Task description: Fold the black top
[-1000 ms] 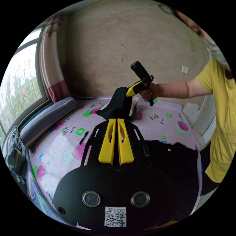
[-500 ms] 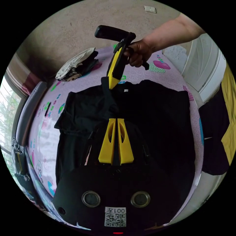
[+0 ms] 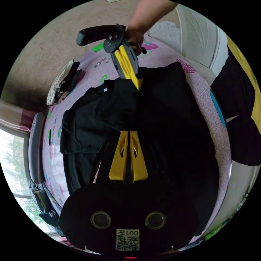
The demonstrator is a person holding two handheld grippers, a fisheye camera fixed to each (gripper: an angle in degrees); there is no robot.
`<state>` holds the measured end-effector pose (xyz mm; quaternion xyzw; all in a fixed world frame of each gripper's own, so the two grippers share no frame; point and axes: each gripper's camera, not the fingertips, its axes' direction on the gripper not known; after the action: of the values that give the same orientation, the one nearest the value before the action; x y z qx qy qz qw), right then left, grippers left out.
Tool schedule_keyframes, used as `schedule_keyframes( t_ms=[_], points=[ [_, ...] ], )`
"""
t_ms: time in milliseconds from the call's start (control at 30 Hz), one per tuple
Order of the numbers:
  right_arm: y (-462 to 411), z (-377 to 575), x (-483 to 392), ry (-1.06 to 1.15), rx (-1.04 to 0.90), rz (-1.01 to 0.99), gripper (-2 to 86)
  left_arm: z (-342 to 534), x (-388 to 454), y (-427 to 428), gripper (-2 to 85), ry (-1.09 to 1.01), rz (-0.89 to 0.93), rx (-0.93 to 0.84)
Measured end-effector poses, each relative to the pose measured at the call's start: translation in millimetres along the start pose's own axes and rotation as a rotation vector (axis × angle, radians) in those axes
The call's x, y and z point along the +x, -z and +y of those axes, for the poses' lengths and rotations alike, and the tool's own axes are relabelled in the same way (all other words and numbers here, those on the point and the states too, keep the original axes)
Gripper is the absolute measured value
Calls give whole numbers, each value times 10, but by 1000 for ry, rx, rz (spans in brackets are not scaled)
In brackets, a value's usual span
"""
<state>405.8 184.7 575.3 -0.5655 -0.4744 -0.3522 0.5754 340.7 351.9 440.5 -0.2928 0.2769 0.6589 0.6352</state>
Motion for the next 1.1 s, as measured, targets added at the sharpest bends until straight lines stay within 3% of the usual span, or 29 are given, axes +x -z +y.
schedule_keyframes(
  t_ms=[200, 500, 867, 1000, 1100],
  points=[
    [73, 262, 255, -139, 72, -108, 28, 234, -43, -64, -16, 64, -24, -17],
    [102, 541, 884, -509, 290, -107, 70, 398, -754, -225, -15, 556, 210, 85],
    [-188, 600, 1136, -542, 267, -128, 67, 594, -1779, -1398, 15, 831, 617, -6],
    [-239, 599, 1146, -517, 272, -89, 26, 686, -1890, -1667, 13, 847, 683, -16],
    [-171, 629, 1070, -467, 316, -80, 11, 768, -1919, -1684, -11, 836, 649, 75]
  ],
)
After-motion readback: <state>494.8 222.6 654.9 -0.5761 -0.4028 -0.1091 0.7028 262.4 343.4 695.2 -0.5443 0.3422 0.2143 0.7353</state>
